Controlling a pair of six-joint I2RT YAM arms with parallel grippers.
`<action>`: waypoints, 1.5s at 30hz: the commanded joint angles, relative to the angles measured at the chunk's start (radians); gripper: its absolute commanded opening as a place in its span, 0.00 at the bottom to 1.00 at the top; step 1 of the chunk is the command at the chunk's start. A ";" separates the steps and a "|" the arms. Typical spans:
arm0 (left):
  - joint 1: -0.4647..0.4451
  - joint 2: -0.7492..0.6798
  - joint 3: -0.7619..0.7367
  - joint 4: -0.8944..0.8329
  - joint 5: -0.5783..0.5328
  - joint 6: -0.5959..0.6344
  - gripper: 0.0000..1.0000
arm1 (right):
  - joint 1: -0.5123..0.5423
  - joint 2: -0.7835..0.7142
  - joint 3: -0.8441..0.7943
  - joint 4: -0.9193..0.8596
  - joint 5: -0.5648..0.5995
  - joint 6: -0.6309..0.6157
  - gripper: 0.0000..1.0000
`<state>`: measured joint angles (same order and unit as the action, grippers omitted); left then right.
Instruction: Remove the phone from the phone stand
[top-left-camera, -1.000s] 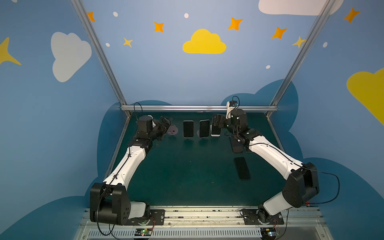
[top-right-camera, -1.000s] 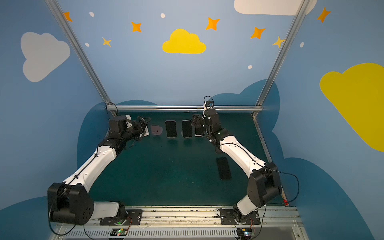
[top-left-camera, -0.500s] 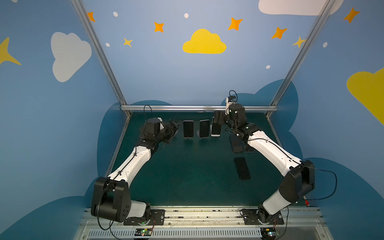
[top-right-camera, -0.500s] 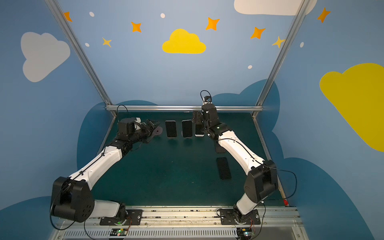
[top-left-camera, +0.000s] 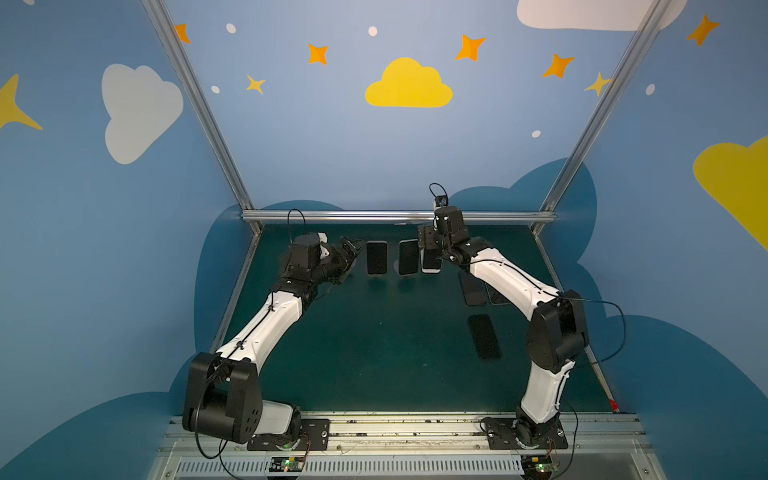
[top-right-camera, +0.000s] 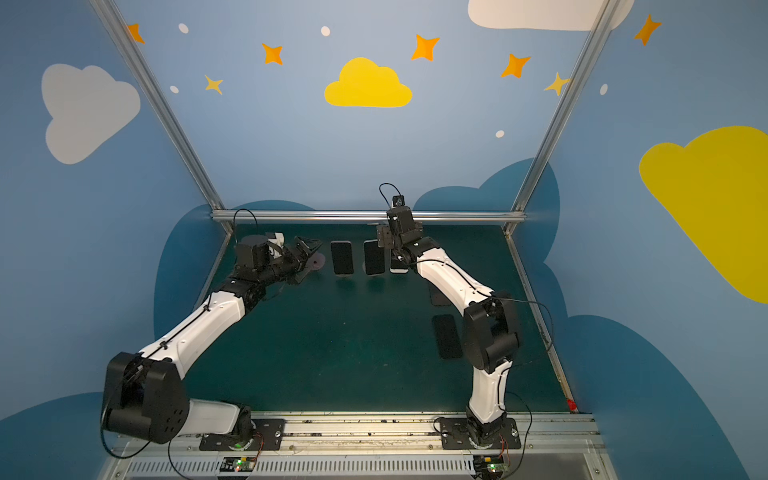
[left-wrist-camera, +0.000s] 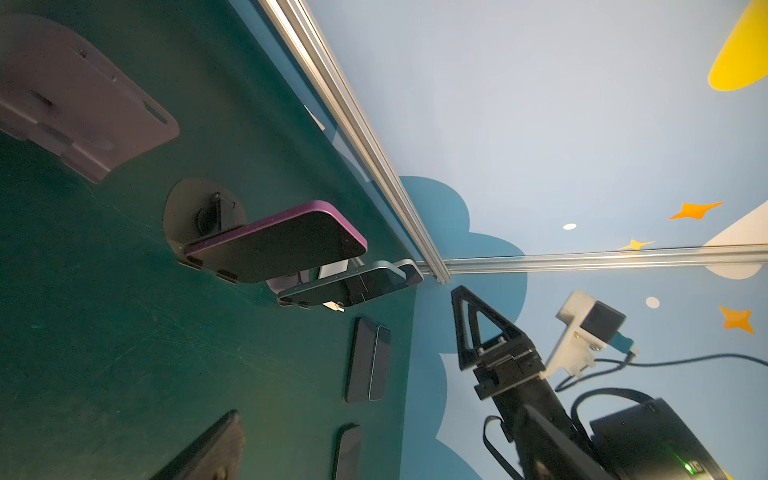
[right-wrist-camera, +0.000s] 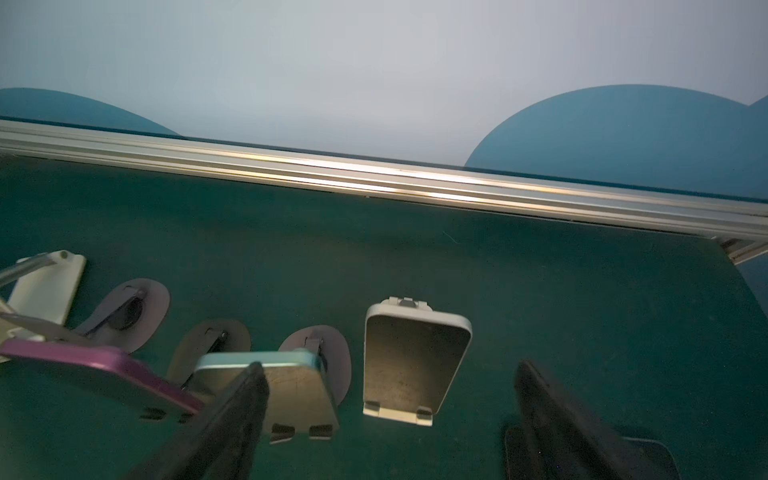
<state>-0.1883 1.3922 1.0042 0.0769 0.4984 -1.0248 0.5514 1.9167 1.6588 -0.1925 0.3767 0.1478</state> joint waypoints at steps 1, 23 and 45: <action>0.009 0.009 0.025 0.037 0.030 0.001 1.00 | -0.001 0.052 0.056 0.018 0.049 -0.041 0.94; 0.024 0.004 0.019 0.081 0.061 -0.021 1.00 | -0.086 0.182 0.200 -0.085 -0.148 0.095 0.96; 0.038 0.012 0.014 0.101 0.075 -0.044 1.00 | -0.096 0.232 0.205 -0.107 -0.107 0.190 0.93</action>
<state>-0.1558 1.3933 1.0042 0.1463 0.5583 -1.0634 0.4538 2.1296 1.8606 -0.3103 0.2398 0.3077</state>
